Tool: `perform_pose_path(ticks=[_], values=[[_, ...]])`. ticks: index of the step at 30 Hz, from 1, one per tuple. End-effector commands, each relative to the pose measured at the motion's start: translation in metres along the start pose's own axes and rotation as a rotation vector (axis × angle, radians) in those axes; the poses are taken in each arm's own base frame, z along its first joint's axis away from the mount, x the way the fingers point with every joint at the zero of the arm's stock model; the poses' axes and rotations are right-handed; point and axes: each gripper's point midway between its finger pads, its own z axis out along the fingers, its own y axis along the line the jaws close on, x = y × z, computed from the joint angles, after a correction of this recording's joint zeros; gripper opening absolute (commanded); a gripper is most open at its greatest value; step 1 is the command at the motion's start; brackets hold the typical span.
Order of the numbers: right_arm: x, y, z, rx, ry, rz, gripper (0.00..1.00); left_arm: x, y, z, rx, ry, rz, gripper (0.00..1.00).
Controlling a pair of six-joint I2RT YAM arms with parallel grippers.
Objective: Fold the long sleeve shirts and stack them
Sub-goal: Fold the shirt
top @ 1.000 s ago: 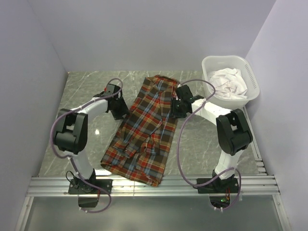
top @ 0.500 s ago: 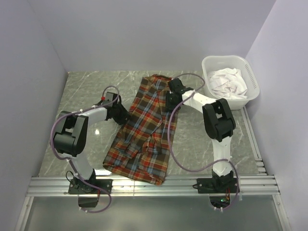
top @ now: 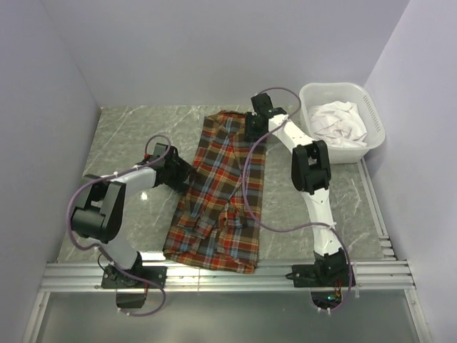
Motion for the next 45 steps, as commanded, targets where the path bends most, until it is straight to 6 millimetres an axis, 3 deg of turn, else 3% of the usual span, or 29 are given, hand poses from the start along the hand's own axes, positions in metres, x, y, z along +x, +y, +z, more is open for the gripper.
perform_pose_path(ticks=[1, 2, 3, 4, 5, 6, 7, 9, 10, 12, 15, 16, 19, 23, 26, 30, 31, 33, 41, 42, 45], values=[[-0.012, 0.009, -0.052, -0.032, -0.05, -0.029, 0.52, -0.014, -0.014, -0.035, -0.015, -0.089, 0.097, 0.69], [-0.016, 0.011, -0.062, -0.047, -0.089, -0.023, 0.54, -0.018, -0.015, -0.042, -0.021, -0.112, 0.125, 0.75], [-0.025, 0.017, -0.094, -0.067, -0.142, -0.021, 0.55, -0.023, -0.017, -0.049, -0.024, -0.14, 0.153, 0.77], [0.003, 0.007, -0.092, -0.049, -0.086, -0.013, 0.55, -0.02, -0.014, -0.062, -0.031, -0.137, 0.203, 0.77], [0.01, 0.005, -0.101, -0.048, -0.084, -0.008, 0.55, -0.018, -0.014, -0.068, -0.03, -0.135, 0.228, 0.77], [0.011, 0.013, -0.125, -0.062, -0.119, -0.001, 0.55, -0.021, -0.012, -0.077, -0.035, -0.175, 0.257, 0.77], [0.042, 0.005, -0.122, -0.037, -0.065, 0.004, 0.55, -0.014, -0.007, -0.081, -0.047, -0.167, 0.313, 0.76], [0.061, 0.012, -0.14, -0.037, -0.071, 0.014, 0.55, 0.005, 0.004, -0.086, -0.061, -0.129, 0.395, 0.74], [0.089, 0.006, -0.135, -0.013, -0.017, 0.016, 0.54, 0.013, 0.007, -0.085, -0.062, -0.105, 0.422, 0.72], [0.126, 0.007, -0.138, -0.009, 0.039, 0.03, 0.52, 0.037, 0.016, -0.079, -0.079, -0.034, 0.493, 0.69], [0.15, 0.013, -0.14, -0.018, 0.05, 0.062, 0.48, 0.054, 0.018, -0.065, -0.082, 0.014, 0.55, 0.63], [0.169, 0.013, -0.137, -0.01, 0.081, 0.058, 0.46, 0.062, 0.016, -0.062, -0.071, 0.038, 0.575, 0.62], [0.185, 0.011, -0.134, 0.013, 0.09, 0.084, 0.43, 0.068, 0.008, -0.047, -0.083, 0.052, 0.609, 0.61], [0.192, 0.003, -0.127, 0.054, 0.095, 0.099, 0.42, 0.073, 0.002, -0.03, -0.092, 0.081, 0.575, 0.58], [0.196, -0.002, -0.116, 0.083, 0.115, 0.08, 0.42, 0.082, 0.009, -0.015, -0.104, 0.125, 0.527, 0.56], [0.199, -0.012, -0.095, 0.116, 0.159, 0.054, 0.42, 0.098, 0.019, 0.004, -0.111, 0.203, 0.463, 0.56], [0.192, -0.01, -0.091, 0.112, 0.151, 0.051, 0.42, 0.099, 0.018, 0.007, -0.109, 0.208, 0.435, 0.55], [0.195, -0.016, -0.079, 0.128, 0.196, 0.025, 0.42, 0.102, 0.015, 0.014, -0.1, 0.214, 0.394, 0.53], [0.132, -0.037, -0.053, 0.168, 0.16, 0.031, 0.42, 0.104, -0.019, 0.034, -0.061, 0.221, 0.321, 0.52], [0.119, -0.035, -0.053, 0.162, 0.137, 0.034, 0.42, 0.103, -0.018, 0.034, -0.076, 0.22, 0.331, 0.52], [0.106, -0.035, -0.058, 0.149, 0.115, 0.035, 0.43, 0.096, -0.028, 0.035, -0.086, 0.196, 0.354, 0.54]])
